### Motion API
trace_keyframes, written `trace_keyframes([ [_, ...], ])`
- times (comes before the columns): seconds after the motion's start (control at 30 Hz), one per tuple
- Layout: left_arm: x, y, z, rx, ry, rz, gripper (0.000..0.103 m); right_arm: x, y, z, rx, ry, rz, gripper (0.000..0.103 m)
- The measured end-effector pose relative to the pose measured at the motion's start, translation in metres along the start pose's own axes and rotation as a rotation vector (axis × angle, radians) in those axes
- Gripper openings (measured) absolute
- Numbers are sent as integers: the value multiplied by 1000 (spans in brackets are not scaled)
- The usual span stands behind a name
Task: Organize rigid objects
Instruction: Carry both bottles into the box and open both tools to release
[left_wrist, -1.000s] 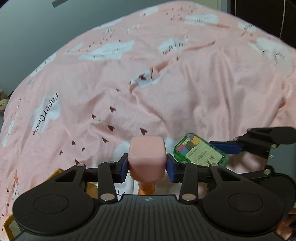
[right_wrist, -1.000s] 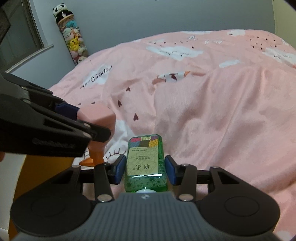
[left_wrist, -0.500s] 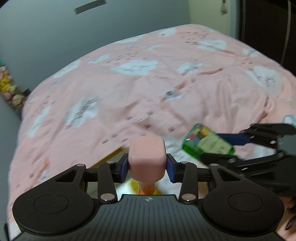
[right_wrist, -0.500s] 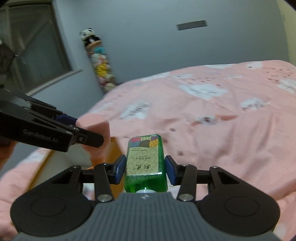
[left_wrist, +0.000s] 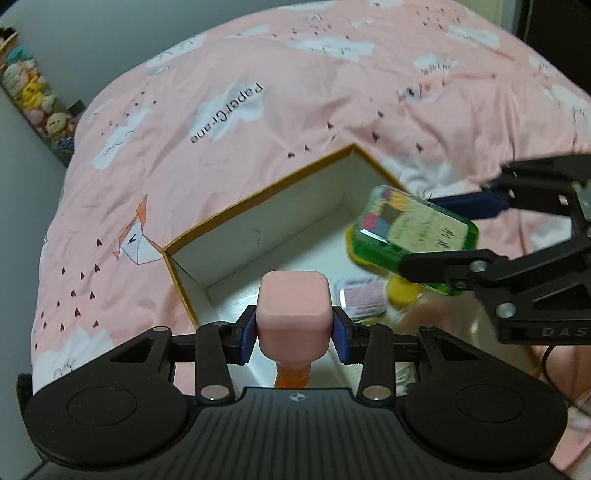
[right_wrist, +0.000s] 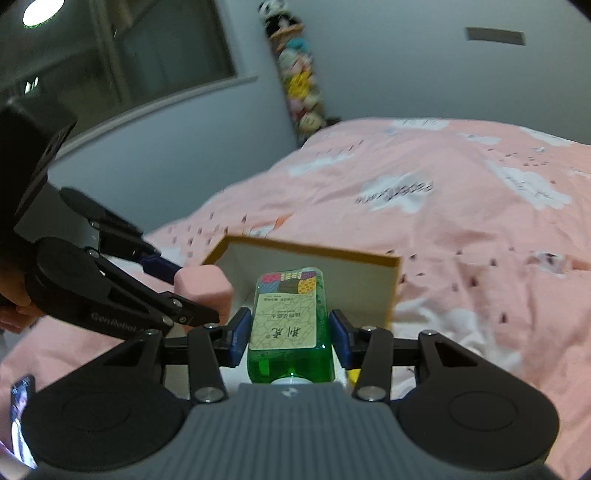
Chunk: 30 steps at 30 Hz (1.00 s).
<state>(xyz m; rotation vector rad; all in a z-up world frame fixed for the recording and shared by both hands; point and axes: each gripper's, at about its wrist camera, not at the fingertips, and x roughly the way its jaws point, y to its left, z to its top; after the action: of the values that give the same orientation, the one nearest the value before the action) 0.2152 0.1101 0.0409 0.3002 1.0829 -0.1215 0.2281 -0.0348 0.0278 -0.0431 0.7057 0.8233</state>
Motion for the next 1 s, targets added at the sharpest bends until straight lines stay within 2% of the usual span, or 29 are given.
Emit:
trace_keyframes([
  [0.17, 13, 7, 4, 64, -15, -5, 47, 39, 16, 11, -121, 92, -8, 46],
  [0.33, 26, 20, 6, 62, -10, 12, 47, 77, 23, 21, -294, 187, -9, 46],
  [0.5, 36, 28, 6, 55, 3, -21, 47, 104, 25, 29, -480, 258, -11, 46],
  [0.73, 44, 39, 6, 13, 30, -56, 47, 132, 25, 25, -716, 313, -12, 46],
  [1.0, 54, 46, 9, -31, 74, -62, 47, 145, 32, 9, -844, 339, 15, 46],
])
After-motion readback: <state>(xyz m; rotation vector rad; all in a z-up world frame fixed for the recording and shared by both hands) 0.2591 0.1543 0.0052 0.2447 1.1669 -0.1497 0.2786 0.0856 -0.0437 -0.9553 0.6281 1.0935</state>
